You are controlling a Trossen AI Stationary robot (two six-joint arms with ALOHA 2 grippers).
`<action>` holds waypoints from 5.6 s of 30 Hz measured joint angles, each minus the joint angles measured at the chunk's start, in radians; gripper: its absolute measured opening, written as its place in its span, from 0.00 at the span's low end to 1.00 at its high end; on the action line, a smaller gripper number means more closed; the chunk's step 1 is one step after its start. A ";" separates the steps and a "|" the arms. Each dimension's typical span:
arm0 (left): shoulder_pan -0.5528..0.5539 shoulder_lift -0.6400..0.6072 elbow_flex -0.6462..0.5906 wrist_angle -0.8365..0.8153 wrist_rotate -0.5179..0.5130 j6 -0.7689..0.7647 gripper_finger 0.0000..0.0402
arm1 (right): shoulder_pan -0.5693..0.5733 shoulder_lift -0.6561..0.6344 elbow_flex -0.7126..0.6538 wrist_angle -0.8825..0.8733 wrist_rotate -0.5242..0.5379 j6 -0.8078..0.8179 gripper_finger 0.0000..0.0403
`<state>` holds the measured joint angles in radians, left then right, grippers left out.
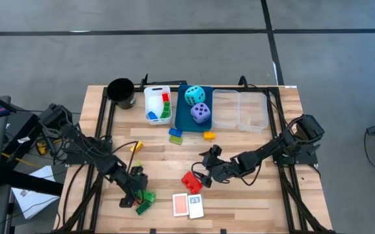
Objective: Pick & Place Toys
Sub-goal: Put the large green game piece into the white bin, then put the large red game piece into the white bin
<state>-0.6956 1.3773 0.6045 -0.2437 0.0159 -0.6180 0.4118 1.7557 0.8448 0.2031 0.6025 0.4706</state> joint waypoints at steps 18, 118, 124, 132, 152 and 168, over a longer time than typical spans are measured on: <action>-0.011 0.120 0.005 -0.007 -0.044 0.011 0.52 | 0.000 0.000 0.000 0.000 0.000 0.000 0.99; 0.547 -0.171 0.001 0.504 0.064 0.574 0.56 | 0.006 0.000 0.000 0.018 -0.002 0.132 0.99; 0.368 -0.170 0.001 0.507 -0.218 0.691 0.61 | 0.006 0.000 0.000 0.015 -0.003 0.133 0.99; 0.326 -0.164 0.001 0.513 -0.356 0.692 0.69 | -0.010 0.000 0.002 0.002 -0.159 0.222 0.99; 0.433 -0.164 0.001 0.517 -0.472 0.737 0.71 | 0.001 0.000 0.269 -0.510 -0.216 0.405 0.99; 0.431 -0.166 0.000 0.526 -0.472 0.733 0.71 | -0.004 0.214 0.449 -0.686 -0.343 0.413 0.99</action>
<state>-0.2642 1.2110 0.6044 0.2823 -0.4561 0.1150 0.4078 1.9694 1.2934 -0.4832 0.2592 0.8832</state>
